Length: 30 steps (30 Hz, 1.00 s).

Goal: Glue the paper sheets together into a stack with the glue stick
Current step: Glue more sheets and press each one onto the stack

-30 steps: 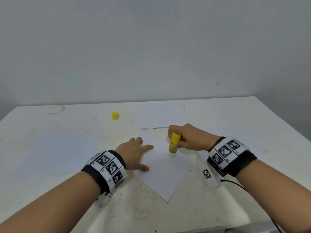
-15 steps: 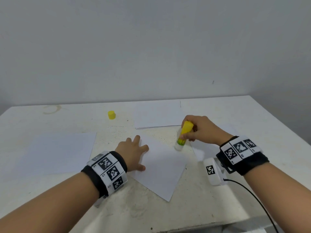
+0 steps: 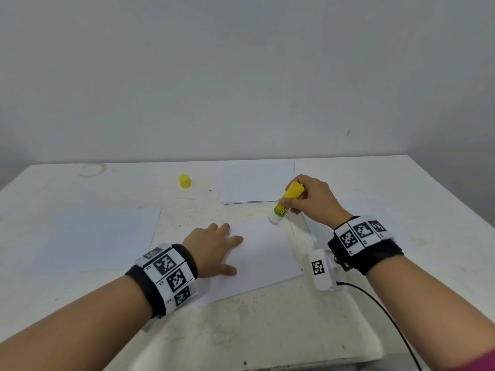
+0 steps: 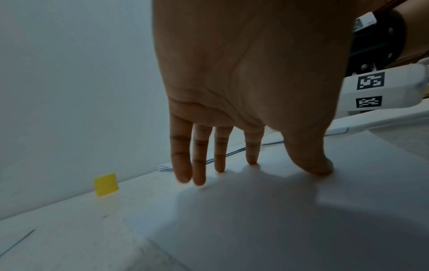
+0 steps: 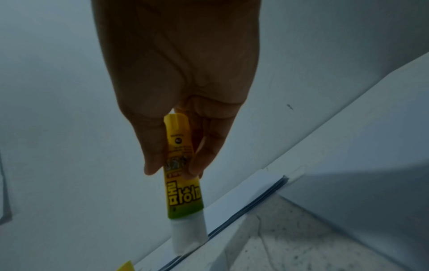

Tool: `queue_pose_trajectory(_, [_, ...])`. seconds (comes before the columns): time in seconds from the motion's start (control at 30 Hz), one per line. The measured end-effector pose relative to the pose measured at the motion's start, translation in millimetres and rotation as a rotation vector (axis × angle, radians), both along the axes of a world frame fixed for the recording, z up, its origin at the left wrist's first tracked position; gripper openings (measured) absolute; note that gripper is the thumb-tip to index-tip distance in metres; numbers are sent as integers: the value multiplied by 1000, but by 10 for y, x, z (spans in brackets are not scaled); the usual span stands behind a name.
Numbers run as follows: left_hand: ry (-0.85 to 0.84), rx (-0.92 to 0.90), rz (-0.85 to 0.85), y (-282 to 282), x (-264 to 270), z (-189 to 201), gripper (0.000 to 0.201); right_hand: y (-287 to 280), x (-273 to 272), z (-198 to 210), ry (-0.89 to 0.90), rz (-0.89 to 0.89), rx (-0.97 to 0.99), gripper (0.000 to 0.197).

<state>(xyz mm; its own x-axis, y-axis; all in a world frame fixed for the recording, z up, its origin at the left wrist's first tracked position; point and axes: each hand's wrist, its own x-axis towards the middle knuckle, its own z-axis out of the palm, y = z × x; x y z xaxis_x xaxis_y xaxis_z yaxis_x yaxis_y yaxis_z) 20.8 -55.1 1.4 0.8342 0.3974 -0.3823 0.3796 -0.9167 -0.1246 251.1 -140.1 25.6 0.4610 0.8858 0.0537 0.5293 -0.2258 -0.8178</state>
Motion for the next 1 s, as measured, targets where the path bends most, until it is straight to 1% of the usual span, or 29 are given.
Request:
queue_pose_trajectory(0.2, [-35, 73, -12, 9, 34, -9, 75, 240, -156, -65, -50, 40, -30, 29])
queue_pose_trajectory(0.4, [-41, -62, 45, 29, 102, -24, 80, 441, -309, -133, -181, 126, -96, 31])
queue_pose_trajectory(0.5, [-68, -101, 52, 53, 114, -27, 81, 450, -311, -105, -249, 184, -177, 31])
queue_pose_trajectory(0.6, [-87, -137, 39, 90, 117, -67, 89, 378, -270, -29, -321, 257, -276, 30])
queue_pose_trajectory(0.8, [-70, -118, -1, 150, 142, -98, 96, 69, -193, 86, -403, 370, -380, 28])
queue_pose_trajectory(0.87, [-58, -101, -32, 160, 151, -91, 96, -17, -171, 113, -418, 393, -402, 28])
queue_pose_trajectory(1.0, [5, -68, -78, 149, 179, -75, 88, -114, -131, 160, -445, 418, -440, 28])
